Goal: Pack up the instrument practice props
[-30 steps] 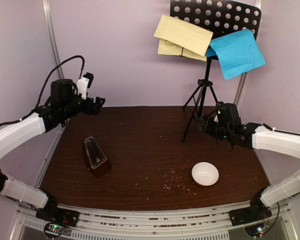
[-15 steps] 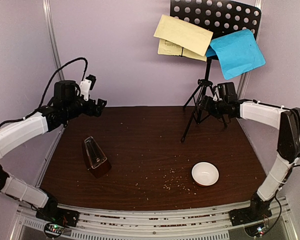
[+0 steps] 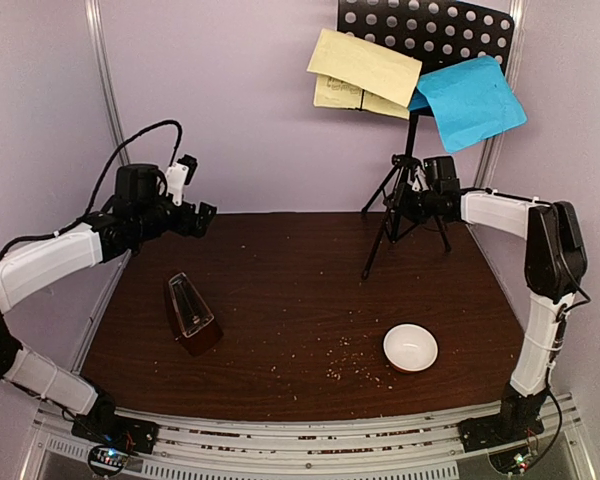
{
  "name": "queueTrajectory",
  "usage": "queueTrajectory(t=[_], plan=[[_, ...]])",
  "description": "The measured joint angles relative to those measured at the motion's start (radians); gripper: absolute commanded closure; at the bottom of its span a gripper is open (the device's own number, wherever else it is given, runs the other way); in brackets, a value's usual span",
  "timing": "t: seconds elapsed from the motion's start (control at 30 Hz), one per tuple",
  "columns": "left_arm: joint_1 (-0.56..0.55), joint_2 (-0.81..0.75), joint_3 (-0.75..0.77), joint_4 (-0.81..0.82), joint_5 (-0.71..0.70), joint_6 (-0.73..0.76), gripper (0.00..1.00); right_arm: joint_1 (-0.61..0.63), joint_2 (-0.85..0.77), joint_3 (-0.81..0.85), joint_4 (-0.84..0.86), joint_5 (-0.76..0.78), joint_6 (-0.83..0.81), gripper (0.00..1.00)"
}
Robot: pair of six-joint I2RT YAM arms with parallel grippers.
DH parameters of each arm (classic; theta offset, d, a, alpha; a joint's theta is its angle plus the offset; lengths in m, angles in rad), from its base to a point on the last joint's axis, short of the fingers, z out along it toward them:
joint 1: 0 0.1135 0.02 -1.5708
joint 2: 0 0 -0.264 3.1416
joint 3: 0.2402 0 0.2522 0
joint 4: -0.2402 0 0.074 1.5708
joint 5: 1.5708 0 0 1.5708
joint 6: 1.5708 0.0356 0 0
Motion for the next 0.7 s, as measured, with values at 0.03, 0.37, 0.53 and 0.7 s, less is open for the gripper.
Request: queueTrajectory(t=[0.03,0.37,0.53,0.7], plan=[[0.000,0.001,0.000,0.000,0.000,0.000,0.05,0.000,0.004,0.000,0.007,-0.009,0.010,0.66],[0.000,0.024,0.000,0.000,0.001,0.000,0.05,0.000,0.006,-0.095,0.195,-0.026,0.058,0.66],[0.000,0.030,0.000,-0.001,0.001,0.000,0.05,0.000,0.006,-0.148,0.302,-0.030,0.067,0.69],[0.000,0.030,0.000,-0.001,0.001,0.000,0.04,0.000,0.006,-0.154,0.346,-0.035,0.060,0.77]])
